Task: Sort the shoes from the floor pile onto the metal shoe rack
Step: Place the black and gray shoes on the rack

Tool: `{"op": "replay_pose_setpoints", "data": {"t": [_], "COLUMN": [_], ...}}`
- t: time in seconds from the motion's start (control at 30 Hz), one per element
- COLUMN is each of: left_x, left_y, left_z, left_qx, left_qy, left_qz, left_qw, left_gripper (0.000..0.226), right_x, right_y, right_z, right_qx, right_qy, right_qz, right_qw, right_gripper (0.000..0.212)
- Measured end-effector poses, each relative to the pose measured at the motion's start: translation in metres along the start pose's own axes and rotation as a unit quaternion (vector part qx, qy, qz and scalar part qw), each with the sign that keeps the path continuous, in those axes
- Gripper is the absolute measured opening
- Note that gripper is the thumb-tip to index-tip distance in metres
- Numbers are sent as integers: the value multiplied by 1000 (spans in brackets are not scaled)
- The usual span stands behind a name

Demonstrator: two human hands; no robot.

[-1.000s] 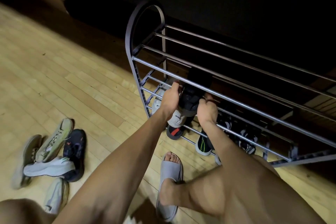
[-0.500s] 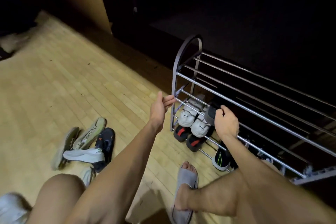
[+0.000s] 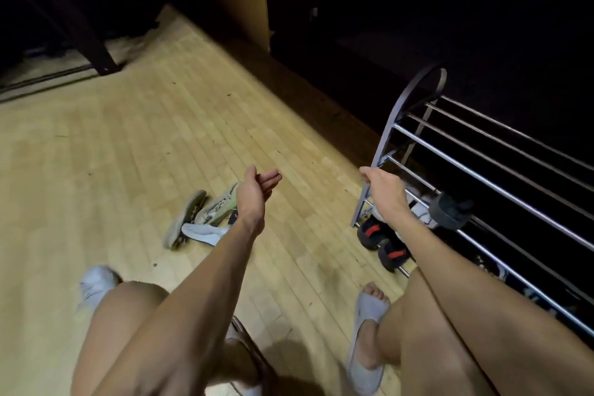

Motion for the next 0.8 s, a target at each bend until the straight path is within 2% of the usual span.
{"op": "replay_pose_setpoints", "data": {"t": [0.13,0.3,0.53,0.7,0.8], "left_x": [30,64,106,122,133], "left_y": [-12,-33,-68,-87,-100], "left_z": [-16,-49,-100,-144,-171], "left_qx": [35,88,111,155,175], "left_qy": [23,37,-14,-3,-45], "left_qz": [34,66,146,191,215], "left_qw": [999,993,983,969,960], "left_gripper": [61,64,65,54,34], "right_x": [-43,-90,-140,-177,-197], "right_y": [-11,-20,-49,-62,-73], "right_z": [7,10,39,74,93], "right_qx": [-18,-36,-38,-59,-72], "right_qy": [-5,61,108,123,134], "right_qz": [-53,-118,-167,-196,-214], "right_qw": [998,991,979,971,965], "right_gripper": [47,54,54,56,56]}}
Point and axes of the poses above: each hand's wrist, its own y-axis away from the middle knuckle, its own x-axis out of the back of the hand, z = x × y, the point moved 4 cm from there along -y, towards the middle knuckle, and after that the axes turned 7 degrees about z, right-handed, at the moved point
